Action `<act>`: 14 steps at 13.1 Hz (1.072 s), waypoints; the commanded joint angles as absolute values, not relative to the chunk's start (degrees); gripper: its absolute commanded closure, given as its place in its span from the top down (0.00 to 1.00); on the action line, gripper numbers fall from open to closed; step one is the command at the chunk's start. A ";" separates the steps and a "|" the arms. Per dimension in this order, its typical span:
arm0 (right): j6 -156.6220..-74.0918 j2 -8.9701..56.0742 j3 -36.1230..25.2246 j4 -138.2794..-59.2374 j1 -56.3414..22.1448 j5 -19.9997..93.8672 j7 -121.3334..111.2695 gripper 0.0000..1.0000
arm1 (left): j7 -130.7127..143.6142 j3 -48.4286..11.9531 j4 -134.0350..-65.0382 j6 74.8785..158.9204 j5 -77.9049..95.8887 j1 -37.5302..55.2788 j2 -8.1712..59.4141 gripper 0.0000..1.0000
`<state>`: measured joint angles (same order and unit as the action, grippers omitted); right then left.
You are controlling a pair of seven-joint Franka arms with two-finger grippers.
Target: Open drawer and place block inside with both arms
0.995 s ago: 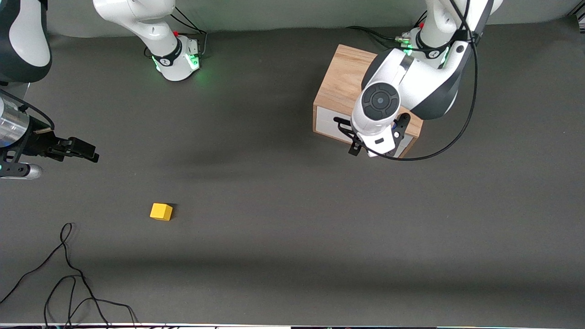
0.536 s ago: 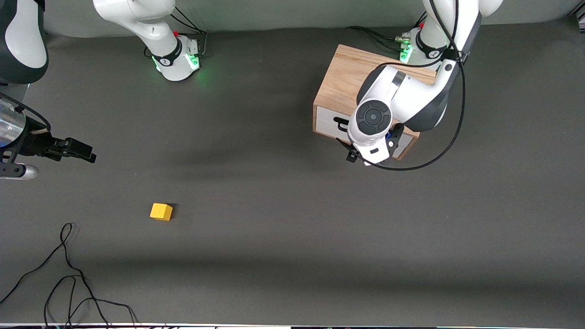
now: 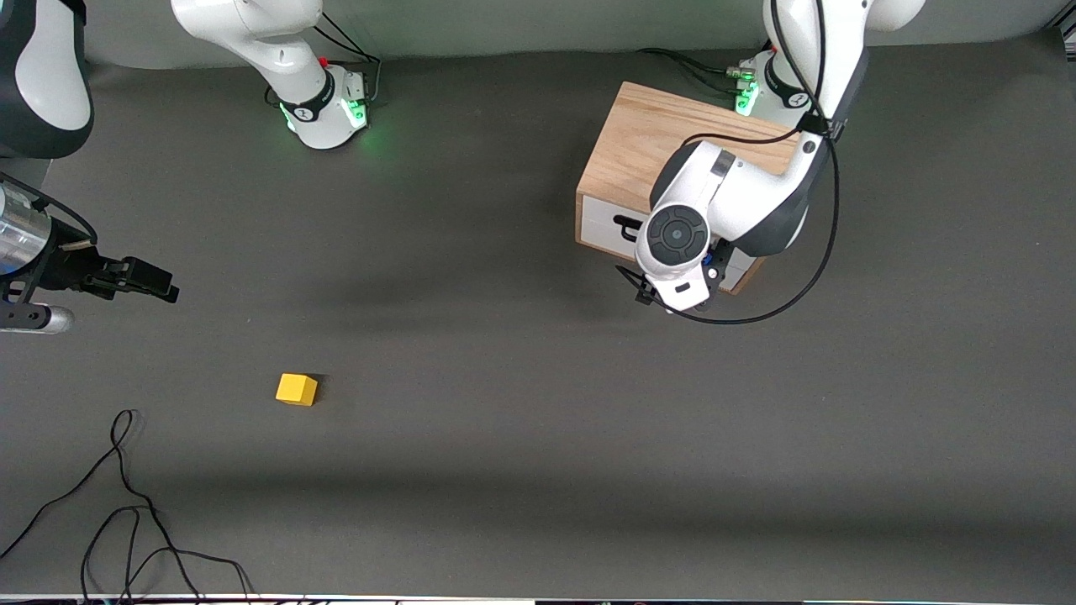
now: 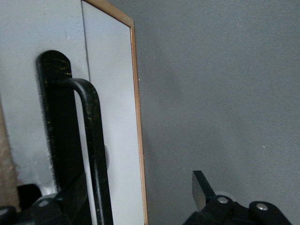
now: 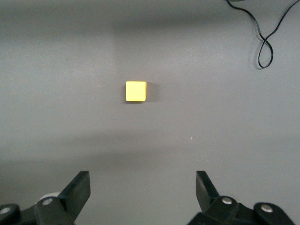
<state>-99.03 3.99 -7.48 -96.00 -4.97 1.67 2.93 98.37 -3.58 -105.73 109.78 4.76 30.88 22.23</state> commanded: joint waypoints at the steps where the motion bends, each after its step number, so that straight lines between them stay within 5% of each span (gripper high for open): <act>1: -99.84 4.04 -7.47 -96.15 -5.01 1.85 1.76 1.00 | 99.58 -3.43 -106.61 110.83 4.66 31.38 22.50 1.00; 14: -100.63 3.87 -8.61 -97.21 -4.66 1.93 1.58 1.00 | 99.14 -3.43 -101.87 113.91 4.22 31.03 25.04 1.00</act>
<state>-100.03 4.73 -8.35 -96.49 -4.91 1.67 2.86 98.40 -3.52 -104.64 113.47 4.71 30.89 23.47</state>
